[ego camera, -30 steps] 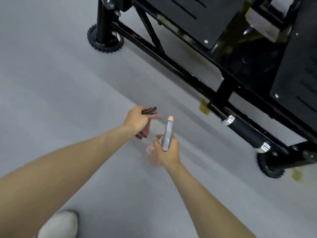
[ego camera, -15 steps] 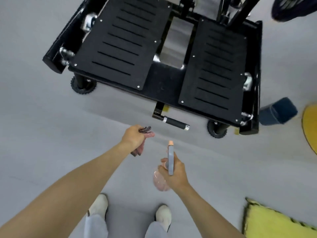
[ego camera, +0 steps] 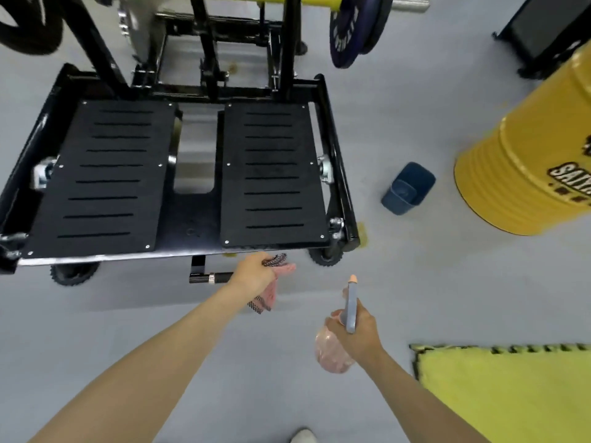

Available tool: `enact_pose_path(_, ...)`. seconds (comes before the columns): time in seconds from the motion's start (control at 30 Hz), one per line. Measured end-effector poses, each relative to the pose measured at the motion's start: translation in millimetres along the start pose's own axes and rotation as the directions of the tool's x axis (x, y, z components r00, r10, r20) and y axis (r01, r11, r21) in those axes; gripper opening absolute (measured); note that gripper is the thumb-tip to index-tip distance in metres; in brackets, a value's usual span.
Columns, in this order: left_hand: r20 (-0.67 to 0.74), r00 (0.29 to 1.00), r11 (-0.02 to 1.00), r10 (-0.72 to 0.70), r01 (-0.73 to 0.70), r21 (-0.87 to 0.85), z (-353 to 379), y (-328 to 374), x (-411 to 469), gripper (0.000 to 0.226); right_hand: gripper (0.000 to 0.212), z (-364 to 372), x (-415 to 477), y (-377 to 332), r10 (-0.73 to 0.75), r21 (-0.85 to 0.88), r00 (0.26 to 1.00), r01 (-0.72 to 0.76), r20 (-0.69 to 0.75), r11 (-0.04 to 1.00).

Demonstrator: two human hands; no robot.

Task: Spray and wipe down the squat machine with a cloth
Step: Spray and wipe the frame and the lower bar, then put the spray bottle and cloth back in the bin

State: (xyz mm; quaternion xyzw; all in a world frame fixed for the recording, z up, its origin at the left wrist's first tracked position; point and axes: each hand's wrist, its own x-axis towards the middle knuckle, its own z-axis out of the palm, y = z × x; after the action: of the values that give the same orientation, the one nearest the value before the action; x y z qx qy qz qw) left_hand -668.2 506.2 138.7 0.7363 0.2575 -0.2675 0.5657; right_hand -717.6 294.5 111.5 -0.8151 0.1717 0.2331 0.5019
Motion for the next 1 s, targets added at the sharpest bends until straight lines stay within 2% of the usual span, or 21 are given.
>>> enact_pose_path(0.07,0.036,0.999,0.999,0.029,-0.03,0.029,27,28,6,0.041,0.035,-38,9,-1,0.017,0.01,1.0,-0.017,-0.019,1.0)
enact_pose_path(0.17,0.005,0.997,0.987,0.073,-0.073,0.141,56,76,8,0.017,0.024,-94,19,-9,0.026,0.001,0.998,-0.025,-0.055,1.0)
enact_pose_path(0.27,0.027,0.993,0.977,0.115,-0.118,0.179,71,130,8,0.013,0.033,-139,34,-26,0.005,-0.043,0.998,-0.007,-0.066,0.999)
enact_pose_path(0.33,0.056,0.989,0.964,0.139,-0.148,0.222,79,169,17,0.013,0.029,-165,50,-43,0.01,-0.033,0.996,-0.013,-0.093,0.999)
enact_pose_path(0.5,0.096,0.975,0.935,0.201,-0.22,0.277,107,239,83,0.031,0.026,-208,116,-67,0.042,0.103,0.968,-0.017,-0.247,0.995)
enact_pose_path(0.6,0.136,0.97,0.936,0.203,-0.233,0.264,135,262,138,0.034,0.036,-224,168,-66,0.075,0.172,0.944,-0.019,-0.322,0.985)
enact_pose_path(0.73,0.212,0.962,0.924,0.17,-0.231,0.304,173,277,194,0.029,0.038,-243,233,-57,0.109,0.196,0.931,-0.041,-0.35,0.98)
enact_pose_path(0.87,0.193,0.97,0.909,0.145,-0.207,0.361,207,284,247,0.027,0.042,-263,282,-45,0.169,0.313,0.912,-0.048,-0.372,0.949)
enact_pose_path(1.0,0.17,0.98,0.912,0.102,-0.161,0.379,252,301,287,0.033,0.029,-297,321,-26,0.193,0.24,0.89,-0.097,-0.414,0.966)
